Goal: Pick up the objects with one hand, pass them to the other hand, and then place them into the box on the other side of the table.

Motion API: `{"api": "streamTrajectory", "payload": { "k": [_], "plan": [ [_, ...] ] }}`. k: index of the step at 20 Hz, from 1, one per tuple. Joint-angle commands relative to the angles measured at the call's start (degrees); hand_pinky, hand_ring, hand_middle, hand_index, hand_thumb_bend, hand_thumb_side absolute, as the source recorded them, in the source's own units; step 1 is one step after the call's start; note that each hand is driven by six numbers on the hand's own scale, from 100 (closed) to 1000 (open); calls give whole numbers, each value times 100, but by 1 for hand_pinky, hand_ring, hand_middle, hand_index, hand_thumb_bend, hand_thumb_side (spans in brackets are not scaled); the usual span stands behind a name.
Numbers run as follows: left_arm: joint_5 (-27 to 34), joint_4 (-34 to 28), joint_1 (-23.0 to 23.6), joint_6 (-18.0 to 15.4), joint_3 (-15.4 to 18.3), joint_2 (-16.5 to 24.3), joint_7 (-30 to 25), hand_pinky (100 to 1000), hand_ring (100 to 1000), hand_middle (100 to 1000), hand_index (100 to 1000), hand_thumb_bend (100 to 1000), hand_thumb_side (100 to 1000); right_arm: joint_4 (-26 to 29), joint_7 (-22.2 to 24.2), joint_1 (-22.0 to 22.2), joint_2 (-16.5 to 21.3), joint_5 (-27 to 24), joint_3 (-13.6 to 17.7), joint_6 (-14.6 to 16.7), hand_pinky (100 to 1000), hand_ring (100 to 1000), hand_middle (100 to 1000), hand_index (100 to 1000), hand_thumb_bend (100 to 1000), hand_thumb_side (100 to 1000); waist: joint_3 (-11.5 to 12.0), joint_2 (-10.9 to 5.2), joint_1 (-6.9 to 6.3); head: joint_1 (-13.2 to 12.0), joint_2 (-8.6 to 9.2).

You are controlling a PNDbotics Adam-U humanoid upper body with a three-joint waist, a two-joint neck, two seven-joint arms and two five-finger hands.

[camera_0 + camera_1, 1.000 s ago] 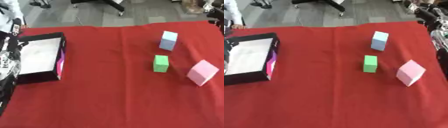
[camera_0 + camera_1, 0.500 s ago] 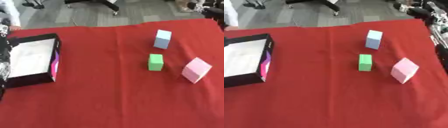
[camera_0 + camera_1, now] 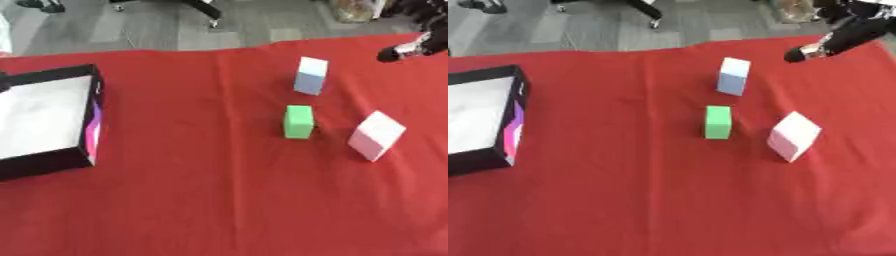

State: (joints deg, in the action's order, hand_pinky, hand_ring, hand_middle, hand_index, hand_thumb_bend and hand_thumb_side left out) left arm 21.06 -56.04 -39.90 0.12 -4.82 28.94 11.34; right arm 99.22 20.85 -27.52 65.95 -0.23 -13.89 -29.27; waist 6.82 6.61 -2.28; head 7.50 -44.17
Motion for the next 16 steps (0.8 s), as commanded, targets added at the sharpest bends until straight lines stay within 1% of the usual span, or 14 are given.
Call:
{"api": "streamTrajectory", "payload": {
  "k": [1, 4, 6, 7, 11, 16],
  "plan": [
    [-48, -163, -87, 17, 7, 279, -10, 845, 858, 849, 902, 509, 750, 469, 22, 230, 513, 77, 79, -184, 915, 910, 874, 932, 751, 318, 10, 52, 73, 33, 5],
    [-37, -185, -79, 29, 7, 302, -9, 845, 859, 849, 902, 509, 750, 717, 6, 598, 664, 164, 31, -307, 914, 908, 870, 928, 742, 298, 6, 83, 53, 64, 5],
    [-29, -200, -71, 36, 0, 306, -13, 845, 859, 849, 902, 508, 750, 767, 11, 766, 706, 211, -15, -389, 912, 904, 864, 921, 716, 301, 2, 100, 39, 90, 5],
    [-24, -211, -66, 38, -3, 307, -16, 845, 859, 849, 902, 508, 750, 771, -4, 834, 721, 218, -41, -428, 913, 905, 864, 922, 717, 301, -1, 110, 31, 106, 5],
    [-5, -257, -31, 45, -3, 326, -16, 845, 858, 848, 902, 508, 749, 831, -99, 1003, 746, 156, -96, -544, 911, 903, 862, 922, 732, 323, -27, 140, 7, 164, 5],
    [32, -268, 13, 48, 2, 322, 2, 845, 859, 848, 901, 508, 749, 1032, -283, 1139, 712, -155, -9, -718, 909, 901, 859, 923, 749, 353, -77, 174, 0, 207, 5]
  ]
}}
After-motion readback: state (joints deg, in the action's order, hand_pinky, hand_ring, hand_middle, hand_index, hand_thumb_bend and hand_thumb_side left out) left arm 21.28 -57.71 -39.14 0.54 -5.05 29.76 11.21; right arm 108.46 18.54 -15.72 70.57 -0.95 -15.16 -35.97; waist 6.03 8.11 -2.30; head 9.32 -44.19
